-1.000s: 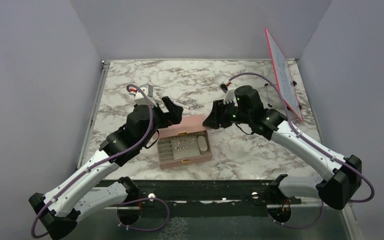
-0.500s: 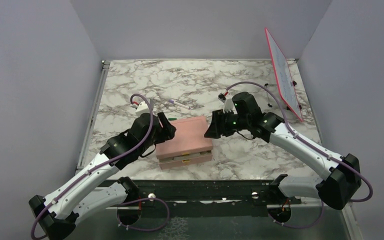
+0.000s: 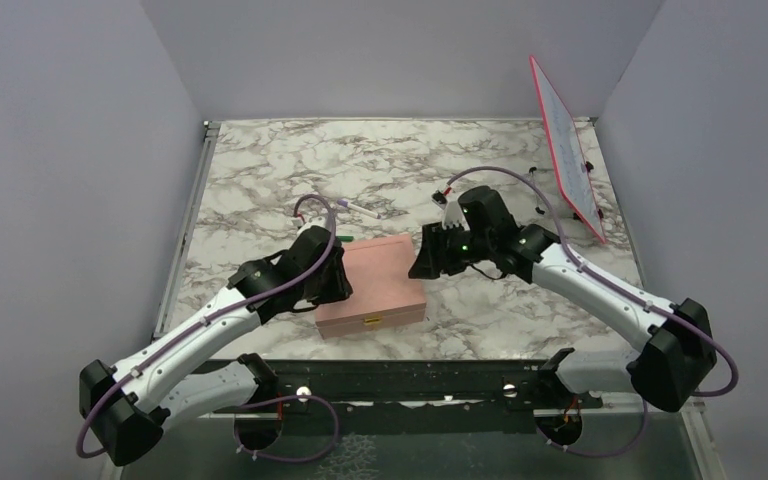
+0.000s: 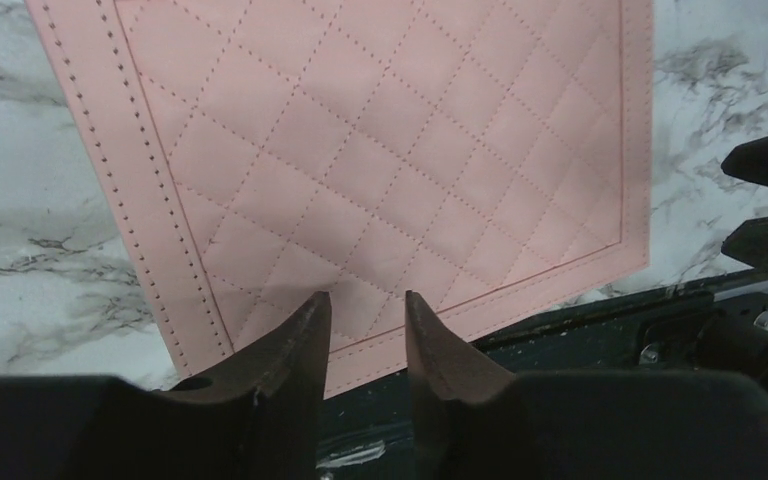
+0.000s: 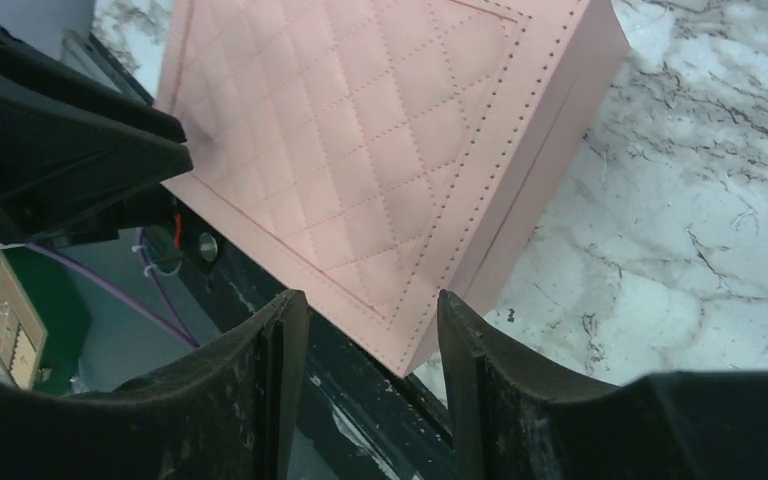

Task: Organize the mixed jewelry

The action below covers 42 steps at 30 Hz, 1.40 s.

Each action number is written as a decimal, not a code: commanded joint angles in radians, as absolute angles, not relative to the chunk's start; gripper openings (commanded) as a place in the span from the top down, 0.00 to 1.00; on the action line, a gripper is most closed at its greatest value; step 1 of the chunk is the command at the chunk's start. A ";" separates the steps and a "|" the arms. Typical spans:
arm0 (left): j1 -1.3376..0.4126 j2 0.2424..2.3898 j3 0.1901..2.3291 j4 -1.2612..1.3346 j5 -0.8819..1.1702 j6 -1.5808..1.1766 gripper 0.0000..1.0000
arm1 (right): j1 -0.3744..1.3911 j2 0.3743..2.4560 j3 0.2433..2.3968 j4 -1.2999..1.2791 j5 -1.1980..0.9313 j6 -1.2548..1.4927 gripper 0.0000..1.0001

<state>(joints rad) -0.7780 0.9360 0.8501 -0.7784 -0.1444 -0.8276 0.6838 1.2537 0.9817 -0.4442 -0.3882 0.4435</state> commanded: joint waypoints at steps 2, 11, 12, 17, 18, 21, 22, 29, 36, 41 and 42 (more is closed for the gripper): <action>-0.775 1.022 0.862 -0.829 -0.054 -0.784 0.70 | 0.704 1.345 0.970 -0.468 -0.337 0.433 0.49; -0.775 1.176 0.832 -0.849 -0.031 -0.770 0.71 | 0.735 1.470 0.947 -0.516 -0.267 0.421 0.64; -0.775 1.188 0.829 -0.853 -0.036 -0.770 0.71 | 0.738 1.480 0.942 -0.517 -0.255 0.422 0.65; -0.775 1.240 0.808 -0.863 -0.052 -0.776 0.71 | 0.742 1.519 0.928 -0.525 -0.202 0.431 0.68; -0.775 1.250 0.803 -0.863 -0.053 -0.778 0.71 | 0.744 1.525 0.928 -0.529 -0.188 0.431 0.68; -0.776 1.278 0.788 -0.863 -0.055 -0.781 0.72 | 0.744 1.540 0.927 -0.536 -0.152 0.435 0.69; -0.776 1.288 0.781 -0.862 -0.056 -0.781 0.73 | 0.744 1.546 0.927 -0.539 -0.141 0.436 0.70; -0.781 1.311 0.771 -0.846 -0.081 -0.788 0.76 | 0.746 1.535 0.934 -0.529 -0.129 0.444 0.72; -0.781 1.167 0.914 -0.788 -0.198 -0.755 0.68 | 0.746 1.357 0.967 -0.428 -0.096 0.455 0.68; -0.781 0.977 0.985 -0.760 -0.327 -0.694 0.38 | 0.746 1.182 0.969 -0.401 0.074 0.447 0.61; -0.781 0.943 0.999 -0.761 -0.358 -0.680 0.31 | 0.746 1.146 0.968 -0.397 0.105 0.437 0.59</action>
<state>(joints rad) -0.7853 1.0946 0.9249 -0.7879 -0.1799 -0.7517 0.7513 1.2724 0.9638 -0.4587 -0.0914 0.4690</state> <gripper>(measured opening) 0.534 0.385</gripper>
